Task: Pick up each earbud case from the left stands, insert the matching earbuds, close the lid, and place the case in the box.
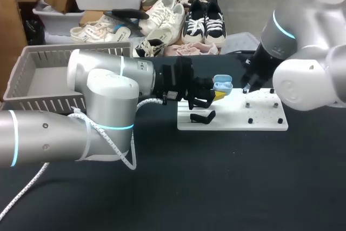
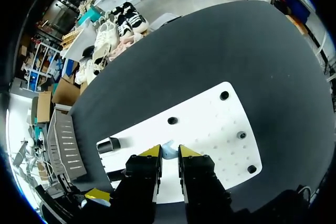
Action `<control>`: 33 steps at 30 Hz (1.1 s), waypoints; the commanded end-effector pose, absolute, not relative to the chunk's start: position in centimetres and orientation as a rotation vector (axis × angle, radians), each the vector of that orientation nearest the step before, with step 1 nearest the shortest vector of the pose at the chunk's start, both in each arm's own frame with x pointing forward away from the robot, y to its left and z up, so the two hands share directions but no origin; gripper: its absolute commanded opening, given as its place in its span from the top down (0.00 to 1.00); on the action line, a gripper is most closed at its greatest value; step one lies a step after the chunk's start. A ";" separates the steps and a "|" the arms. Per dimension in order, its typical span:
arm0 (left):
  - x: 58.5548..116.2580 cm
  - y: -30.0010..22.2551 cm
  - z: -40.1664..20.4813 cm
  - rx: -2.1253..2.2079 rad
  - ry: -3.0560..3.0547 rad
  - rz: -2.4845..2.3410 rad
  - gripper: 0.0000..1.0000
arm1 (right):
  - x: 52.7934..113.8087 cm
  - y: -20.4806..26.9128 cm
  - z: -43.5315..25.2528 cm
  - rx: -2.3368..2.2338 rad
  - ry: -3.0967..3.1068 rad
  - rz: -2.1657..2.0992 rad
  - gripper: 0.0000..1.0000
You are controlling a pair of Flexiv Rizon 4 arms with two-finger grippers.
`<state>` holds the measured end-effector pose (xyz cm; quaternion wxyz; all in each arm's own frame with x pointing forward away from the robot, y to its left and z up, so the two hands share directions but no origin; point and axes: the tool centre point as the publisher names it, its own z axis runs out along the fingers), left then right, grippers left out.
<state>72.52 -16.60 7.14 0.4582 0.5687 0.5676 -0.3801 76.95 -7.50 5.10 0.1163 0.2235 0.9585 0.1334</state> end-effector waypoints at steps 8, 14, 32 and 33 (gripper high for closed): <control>72.4 -16.6 7.1 1.397 1.397 -0.933 1.00 | 71.7 -6.0 7.9 0.512 2.865 0.350 1.00; 72.4 -16.6 7.1 1.397 1.397 -0.933 1.00 | 68.6 -6.0 9.1 0.536 2.866 0.313 1.00; 72.4 -16.6 7.1 1.397 1.397 -0.933 1.00 | 62.3 -5.8 13.1 0.439 2.828 0.420 1.00; 72.4 -16.6 7.1 1.397 1.397 -0.933 1.00 | 62.3 -5.8 13.4 0.419 2.831 0.415 1.00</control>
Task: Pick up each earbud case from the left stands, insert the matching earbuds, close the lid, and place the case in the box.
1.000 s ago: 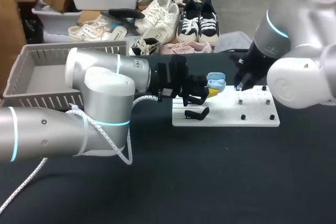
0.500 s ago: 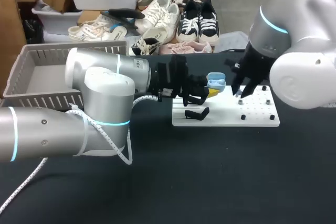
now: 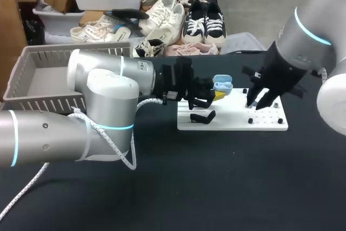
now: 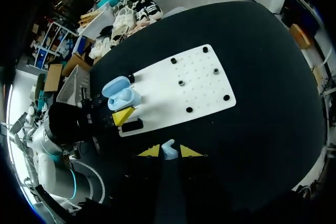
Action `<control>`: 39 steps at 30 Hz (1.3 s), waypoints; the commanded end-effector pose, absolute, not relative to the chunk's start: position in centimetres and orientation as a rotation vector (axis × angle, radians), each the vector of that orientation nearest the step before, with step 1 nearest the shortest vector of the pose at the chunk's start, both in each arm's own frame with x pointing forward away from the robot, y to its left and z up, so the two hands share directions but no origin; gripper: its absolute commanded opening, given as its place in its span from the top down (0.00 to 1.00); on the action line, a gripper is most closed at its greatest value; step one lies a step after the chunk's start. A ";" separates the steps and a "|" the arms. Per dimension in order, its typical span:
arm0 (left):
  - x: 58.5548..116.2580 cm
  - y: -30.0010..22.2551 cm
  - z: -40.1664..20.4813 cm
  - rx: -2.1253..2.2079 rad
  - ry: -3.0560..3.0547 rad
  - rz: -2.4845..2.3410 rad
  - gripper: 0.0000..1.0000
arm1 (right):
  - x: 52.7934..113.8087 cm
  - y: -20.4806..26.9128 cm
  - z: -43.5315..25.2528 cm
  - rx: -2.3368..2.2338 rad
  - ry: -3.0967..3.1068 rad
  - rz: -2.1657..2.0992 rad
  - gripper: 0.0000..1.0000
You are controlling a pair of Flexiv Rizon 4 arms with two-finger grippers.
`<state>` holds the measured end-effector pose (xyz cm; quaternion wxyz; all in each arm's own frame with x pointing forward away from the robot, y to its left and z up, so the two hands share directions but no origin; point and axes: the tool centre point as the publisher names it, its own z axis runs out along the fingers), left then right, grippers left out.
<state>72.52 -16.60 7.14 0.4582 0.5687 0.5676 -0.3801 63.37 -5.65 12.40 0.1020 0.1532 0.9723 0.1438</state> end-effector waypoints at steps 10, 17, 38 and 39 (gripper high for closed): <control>72.4 -16.6 7.1 1.397 1.397 -0.933 1.00 | 64.4 -4.4 14.8 0.112 2.877 0.379 1.00; 72.4 -16.6 7.1 1.397 1.397 -0.933 1.00 | 66.2 -4.0 16.0 -0.099 2.894 0.359 1.00; 72.4 -16.6 7.1 1.397 1.397 -0.933 1.00 | 69.1 -2.3 15.9 -0.447 2.872 0.409 1.00; 72.4 -16.6 7.1 1.397 1.397 -0.933 1.00 | 69.2 -2.2 15.7 -0.458 2.871 0.408 1.00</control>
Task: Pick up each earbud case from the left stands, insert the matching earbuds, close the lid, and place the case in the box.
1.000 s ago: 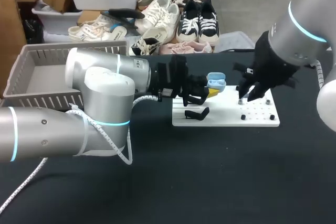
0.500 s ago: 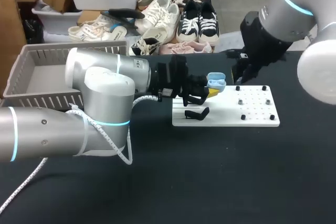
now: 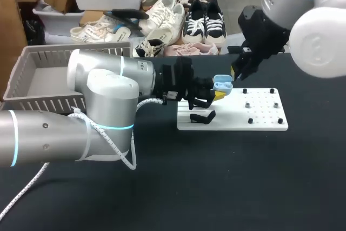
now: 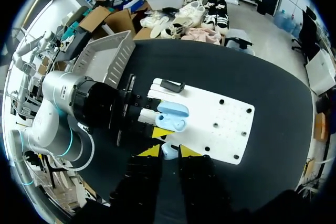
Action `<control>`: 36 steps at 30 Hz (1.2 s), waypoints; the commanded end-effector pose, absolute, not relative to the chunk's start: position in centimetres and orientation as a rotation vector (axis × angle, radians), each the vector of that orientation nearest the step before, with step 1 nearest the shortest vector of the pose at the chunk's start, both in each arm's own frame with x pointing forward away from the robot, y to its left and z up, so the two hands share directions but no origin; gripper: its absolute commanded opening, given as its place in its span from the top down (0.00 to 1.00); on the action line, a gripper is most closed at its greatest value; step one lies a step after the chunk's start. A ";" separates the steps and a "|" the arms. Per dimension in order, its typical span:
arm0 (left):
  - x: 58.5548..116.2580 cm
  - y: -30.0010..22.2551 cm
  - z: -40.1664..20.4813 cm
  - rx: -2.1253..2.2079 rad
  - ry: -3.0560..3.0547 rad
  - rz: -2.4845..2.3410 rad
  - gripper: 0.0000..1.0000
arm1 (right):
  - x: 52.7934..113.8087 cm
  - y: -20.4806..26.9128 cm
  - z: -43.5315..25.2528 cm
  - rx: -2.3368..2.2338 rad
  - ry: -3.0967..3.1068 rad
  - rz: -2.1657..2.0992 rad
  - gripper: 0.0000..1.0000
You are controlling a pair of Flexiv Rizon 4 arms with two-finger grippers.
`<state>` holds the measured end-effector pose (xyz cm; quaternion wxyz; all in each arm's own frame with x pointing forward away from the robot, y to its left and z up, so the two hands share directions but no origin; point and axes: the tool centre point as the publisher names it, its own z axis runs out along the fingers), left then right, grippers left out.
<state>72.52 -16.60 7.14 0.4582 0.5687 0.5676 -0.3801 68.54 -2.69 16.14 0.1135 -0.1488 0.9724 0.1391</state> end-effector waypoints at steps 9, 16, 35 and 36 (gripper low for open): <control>72.4 -16.6 7.1 1.397 1.397 -0.933 1.00 | 69.6 -1.4 15.2 -0.575 2.843 0.396 1.00; 72.4 -16.6 7.1 1.397 1.397 -0.933 1.00 | 70.1 -0.9 14.7 -0.631 2.834 0.360 1.00; 72.4 -16.6 7.1 1.397 1.397 -0.933 1.00 | 70.7 -0.1 13.5 -0.609 2.833 0.360 1.00; 72.4 -16.6 7.1 1.397 1.397 -0.933 1.00 | 70.7 -0.1 13.6 -0.605 2.831 0.363 1.00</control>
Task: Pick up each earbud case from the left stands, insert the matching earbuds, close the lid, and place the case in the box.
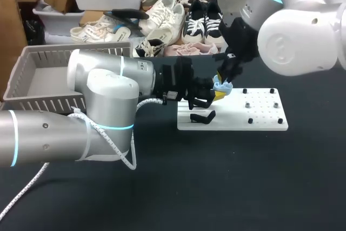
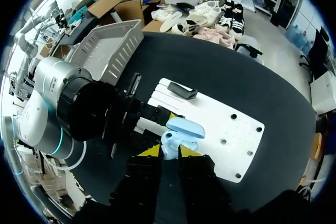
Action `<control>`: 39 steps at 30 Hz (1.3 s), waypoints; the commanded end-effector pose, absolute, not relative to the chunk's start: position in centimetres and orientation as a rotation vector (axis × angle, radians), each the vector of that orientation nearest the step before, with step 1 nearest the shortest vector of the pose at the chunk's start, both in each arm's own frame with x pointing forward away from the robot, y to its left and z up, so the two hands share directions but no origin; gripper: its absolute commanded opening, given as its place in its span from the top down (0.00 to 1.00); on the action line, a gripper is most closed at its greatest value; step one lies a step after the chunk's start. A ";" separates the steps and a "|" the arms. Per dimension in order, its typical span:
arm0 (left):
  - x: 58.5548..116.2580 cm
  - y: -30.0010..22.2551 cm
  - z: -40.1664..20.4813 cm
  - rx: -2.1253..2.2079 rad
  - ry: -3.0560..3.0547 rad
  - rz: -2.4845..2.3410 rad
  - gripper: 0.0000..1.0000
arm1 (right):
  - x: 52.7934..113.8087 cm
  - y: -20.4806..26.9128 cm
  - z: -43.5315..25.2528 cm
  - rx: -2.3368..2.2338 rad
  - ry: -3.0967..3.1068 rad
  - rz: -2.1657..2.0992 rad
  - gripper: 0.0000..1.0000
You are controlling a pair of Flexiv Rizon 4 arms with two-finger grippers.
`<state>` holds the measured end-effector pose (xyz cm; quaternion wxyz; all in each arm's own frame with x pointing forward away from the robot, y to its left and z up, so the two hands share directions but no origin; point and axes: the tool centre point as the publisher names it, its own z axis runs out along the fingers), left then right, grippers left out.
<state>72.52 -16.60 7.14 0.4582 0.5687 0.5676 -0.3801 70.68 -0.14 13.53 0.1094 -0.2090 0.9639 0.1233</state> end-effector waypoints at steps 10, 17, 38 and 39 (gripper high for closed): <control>72.4 -16.6 7.1 1.397 1.397 -0.933 1.00 | 70.9 0.2 13.6 -0.543 2.841 0.380 1.00; 72.4 -16.6 7.1 1.397 1.397 -0.933 1.00 | 71.0 0.5 13.5 -0.524 2.843 0.384 1.00; 72.4 -16.6 7.1 1.397 1.397 -0.933 1.00 | 71.4 0.4 13.0 -0.491 2.863 0.367 1.00; 72.4 -16.6 7.1 1.397 1.397 -0.933 1.00 | 71.4 0.4 13.0 -0.491 2.863 0.367 1.00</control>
